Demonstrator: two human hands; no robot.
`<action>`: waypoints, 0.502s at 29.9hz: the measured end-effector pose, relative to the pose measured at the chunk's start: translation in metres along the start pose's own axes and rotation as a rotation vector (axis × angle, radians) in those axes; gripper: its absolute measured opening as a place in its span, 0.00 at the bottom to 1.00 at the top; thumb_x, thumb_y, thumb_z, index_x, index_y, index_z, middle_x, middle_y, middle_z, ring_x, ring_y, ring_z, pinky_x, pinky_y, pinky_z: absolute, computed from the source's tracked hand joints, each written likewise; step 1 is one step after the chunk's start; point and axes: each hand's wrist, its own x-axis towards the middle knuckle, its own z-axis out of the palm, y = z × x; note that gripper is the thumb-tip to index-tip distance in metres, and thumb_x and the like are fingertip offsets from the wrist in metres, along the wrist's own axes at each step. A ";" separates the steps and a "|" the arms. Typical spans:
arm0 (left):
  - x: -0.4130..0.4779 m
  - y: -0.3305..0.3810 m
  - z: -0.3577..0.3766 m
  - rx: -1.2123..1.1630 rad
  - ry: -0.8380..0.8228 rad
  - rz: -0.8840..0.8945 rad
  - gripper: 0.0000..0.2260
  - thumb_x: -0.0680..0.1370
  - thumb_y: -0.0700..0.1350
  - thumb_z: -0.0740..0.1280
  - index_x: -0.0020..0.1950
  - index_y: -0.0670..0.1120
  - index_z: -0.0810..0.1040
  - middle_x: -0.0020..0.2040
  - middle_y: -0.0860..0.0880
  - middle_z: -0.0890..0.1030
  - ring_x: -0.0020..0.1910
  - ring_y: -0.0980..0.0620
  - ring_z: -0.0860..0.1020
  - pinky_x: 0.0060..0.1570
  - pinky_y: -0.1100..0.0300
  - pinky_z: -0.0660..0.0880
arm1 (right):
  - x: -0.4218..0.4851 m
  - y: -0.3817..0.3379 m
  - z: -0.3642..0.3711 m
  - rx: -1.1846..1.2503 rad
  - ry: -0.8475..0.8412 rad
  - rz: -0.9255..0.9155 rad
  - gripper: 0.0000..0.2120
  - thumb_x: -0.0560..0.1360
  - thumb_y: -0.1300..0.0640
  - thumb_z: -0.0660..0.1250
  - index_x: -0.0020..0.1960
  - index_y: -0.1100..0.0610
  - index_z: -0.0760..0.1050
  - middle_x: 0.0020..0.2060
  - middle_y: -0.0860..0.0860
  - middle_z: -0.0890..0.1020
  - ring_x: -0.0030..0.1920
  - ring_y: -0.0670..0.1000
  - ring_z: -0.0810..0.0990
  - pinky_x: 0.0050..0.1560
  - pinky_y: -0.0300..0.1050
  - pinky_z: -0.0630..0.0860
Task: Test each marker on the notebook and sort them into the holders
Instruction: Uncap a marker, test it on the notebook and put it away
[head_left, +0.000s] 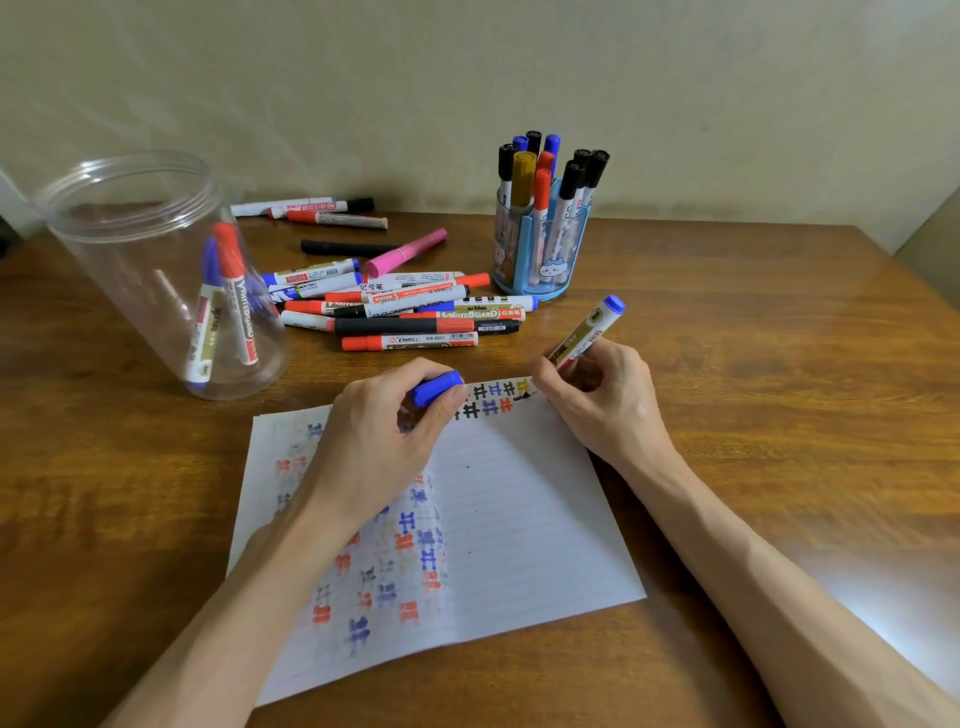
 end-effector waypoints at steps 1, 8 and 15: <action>0.000 0.000 0.000 0.003 -0.001 0.001 0.13 0.80 0.58 0.66 0.57 0.51 0.82 0.45 0.59 0.83 0.47 0.58 0.81 0.43 0.60 0.77 | 0.000 -0.001 0.000 0.015 0.010 0.004 0.10 0.78 0.55 0.73 0.39 0.55 0.81 0.30 0.44 0.83 0.29 0.48 0.78 0.31 0.43 0.75; 0.000 -0.001 0.001 0.005 -0.003 0.004 0.13 0.80 0.58 0.66 0.57 0.51 0.82 0.46 0.59 0.83 0.47 0.58 0.81 0.43 0.60 0.78 | -0.001 -0.005 -0.001 0.031 -0.067 0.002 0.07 0.79 0.56 0.74 0.44 0.58 0.84 0.31 0.38 0.84 0.31 0.42 0.83 0.33 0.36 0.78; 0.000 -0.002 0.001 0.008 0.003 0.001 0.13 0.80 0.58 0.66 0.57 0.52 0.82 0.45 0.59 0.83 0.47 0.57 0.81 0.43 0.59 0.77 | -0.001 -0.002 -0.002 -0.020 0.005 -0.011 0.06 0.78 0.57 0.73 0.43 0.58 0.83 0.36 0.45 0.86 0.37 0.49 0.85 0.35 0.40 0.81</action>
